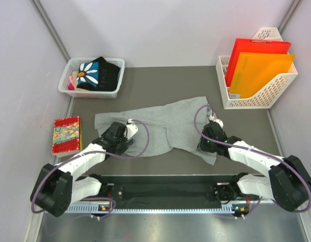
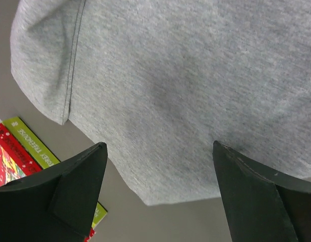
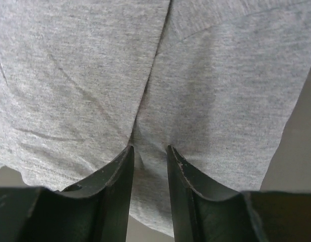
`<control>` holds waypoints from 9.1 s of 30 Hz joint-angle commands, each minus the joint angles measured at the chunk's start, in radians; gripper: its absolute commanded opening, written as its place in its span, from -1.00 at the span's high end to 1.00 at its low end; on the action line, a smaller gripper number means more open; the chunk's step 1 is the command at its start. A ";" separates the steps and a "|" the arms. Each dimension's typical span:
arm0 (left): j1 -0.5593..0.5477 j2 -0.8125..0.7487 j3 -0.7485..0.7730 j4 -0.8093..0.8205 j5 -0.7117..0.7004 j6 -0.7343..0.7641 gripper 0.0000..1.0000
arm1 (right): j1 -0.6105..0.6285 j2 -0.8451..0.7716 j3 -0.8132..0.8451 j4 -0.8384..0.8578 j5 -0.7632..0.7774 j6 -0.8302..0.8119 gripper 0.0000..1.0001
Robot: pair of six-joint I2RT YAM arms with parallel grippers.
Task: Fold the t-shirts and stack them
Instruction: Flatten out the tshirt
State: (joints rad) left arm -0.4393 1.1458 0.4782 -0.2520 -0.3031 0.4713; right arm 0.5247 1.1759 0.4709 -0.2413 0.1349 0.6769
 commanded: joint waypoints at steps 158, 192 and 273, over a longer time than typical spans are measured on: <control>0.379 0.516 0.461 -0.053 0.163 0.184 0.62 | 0.035 0.042 0.144 -0.150 0.064 0.030 0.14; 0.379 0.485 0.412 -0.041 0.151 0.194 0.64 | 0.164 0.091 0.175 -0.162 0.140 0.124 0.30; 0.381 0.255 0.809 -0.286 0.223 0.121 1.00 | 0.020 -0.142 0.598 -0.392 0.270 -0.122 1.00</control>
State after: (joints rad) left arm -0.0650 1.5436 1.2098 -0.4656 -0.1192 0.6220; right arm 0.5575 1.1088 0.9417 -0.5755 0.3454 0.6136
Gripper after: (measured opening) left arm 0.012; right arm 0.009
